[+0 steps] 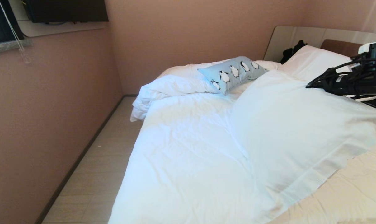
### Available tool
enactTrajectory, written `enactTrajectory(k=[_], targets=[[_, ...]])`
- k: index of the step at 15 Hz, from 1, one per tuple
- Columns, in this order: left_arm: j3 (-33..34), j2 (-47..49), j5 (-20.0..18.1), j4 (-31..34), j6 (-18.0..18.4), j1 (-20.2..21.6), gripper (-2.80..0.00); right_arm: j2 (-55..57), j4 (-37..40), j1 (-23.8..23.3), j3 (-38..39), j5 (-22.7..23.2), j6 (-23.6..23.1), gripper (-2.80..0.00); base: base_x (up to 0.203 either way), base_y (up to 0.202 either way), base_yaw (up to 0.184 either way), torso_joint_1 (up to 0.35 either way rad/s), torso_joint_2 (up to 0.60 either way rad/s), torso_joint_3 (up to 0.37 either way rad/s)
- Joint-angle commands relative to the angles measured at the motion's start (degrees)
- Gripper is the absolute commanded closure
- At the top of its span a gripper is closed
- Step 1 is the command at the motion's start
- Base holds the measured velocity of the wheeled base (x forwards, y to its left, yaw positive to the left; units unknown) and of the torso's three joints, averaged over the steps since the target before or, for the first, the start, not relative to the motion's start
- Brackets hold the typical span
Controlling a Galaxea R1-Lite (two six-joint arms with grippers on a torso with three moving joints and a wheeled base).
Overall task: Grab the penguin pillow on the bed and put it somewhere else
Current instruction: Move to the head of the bed
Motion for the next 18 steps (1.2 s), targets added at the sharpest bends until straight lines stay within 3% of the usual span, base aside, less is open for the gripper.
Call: enactTrajectory(k=[1, 3, 12, 18], targets=[[0.04, 0.01, 0.02, 0.0, -0.03, 0.01, 0.0, -0.22, -0.06, -1.73, -0.01, 2.49, -2.09, 0.0, 0.0, 0.0, 0.0, 0.0, 0.0, 0.0], [0.0, 0.06, 0.02, 0.0, 0.15, 0.01, 0.0, -0.24, -0.18, -2.94, -0.01, 4.95, -2.1, 0.0, 0.0, 0.0, 0.0, 0.0, 0.0, 0.0], [0.0, 0.06, 0.02, 0.0, 0.1, 0.01, 0.0, 0.11, 0.01, -2.94, -0.01, 5.18, -2.1, 0.0, 0.0, -0.006, 0.0, 0.0, 0.0, 0.001], [0.08, -0.02, 0.02, 0.09, -0.09, 0.01, 0.0, 0.29, -0.15, -2.85, -0.01, 5.18, -2.1, 0.0, 0.0, -0.167, 0.002, 0.004, 0.0, 0.002]])
